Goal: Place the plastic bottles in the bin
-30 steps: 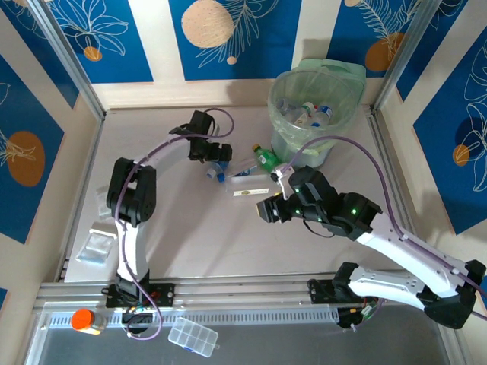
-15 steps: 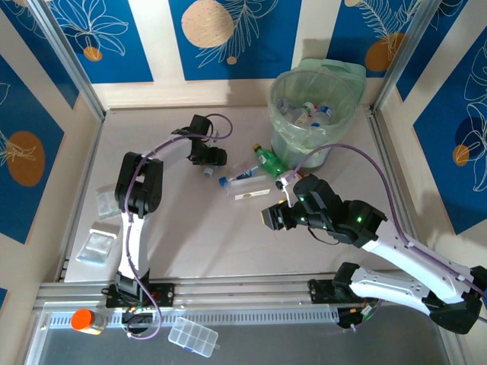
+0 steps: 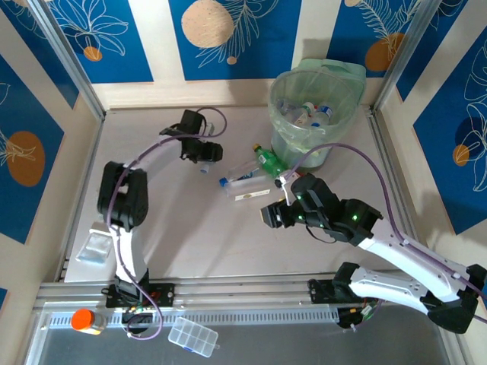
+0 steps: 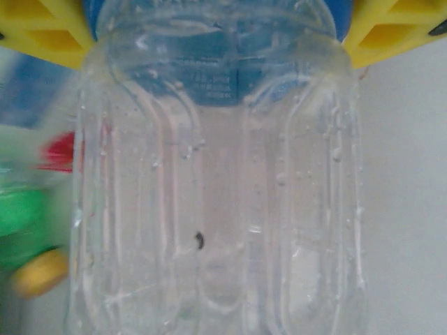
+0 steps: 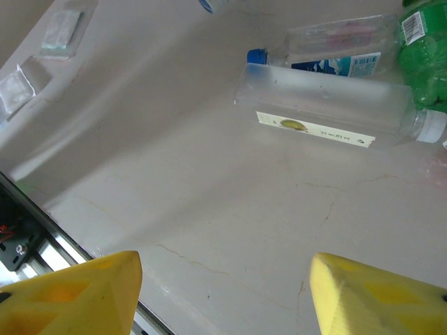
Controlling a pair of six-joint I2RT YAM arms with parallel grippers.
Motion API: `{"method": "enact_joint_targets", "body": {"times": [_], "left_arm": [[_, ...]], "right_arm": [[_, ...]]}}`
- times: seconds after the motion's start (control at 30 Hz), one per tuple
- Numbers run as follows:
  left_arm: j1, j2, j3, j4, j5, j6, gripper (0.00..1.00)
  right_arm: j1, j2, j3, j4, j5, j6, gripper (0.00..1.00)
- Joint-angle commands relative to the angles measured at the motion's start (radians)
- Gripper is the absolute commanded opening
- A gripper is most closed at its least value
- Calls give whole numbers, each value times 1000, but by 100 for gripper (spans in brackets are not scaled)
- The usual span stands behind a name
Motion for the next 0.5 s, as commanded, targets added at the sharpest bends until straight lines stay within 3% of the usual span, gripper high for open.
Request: {"method": "enact_joint_targets", "body": {"times": [0.0,0.1,0.3,0.47], "left_arm": [[-17,-179,-61,72,83,-33,49],[-61,-311,-148,120,90,-23,48],[-106,-554,-390,346,256,-104,46],[-133,-709,-558,513,392,-199,45]], "right_arm": [[-37,10,55,67,-74,34,65],[-86,30,79,125,-190,45,65],[-194,75,165,212,-373,76,66],[-258,142,222,308,-581,60,79]]}}
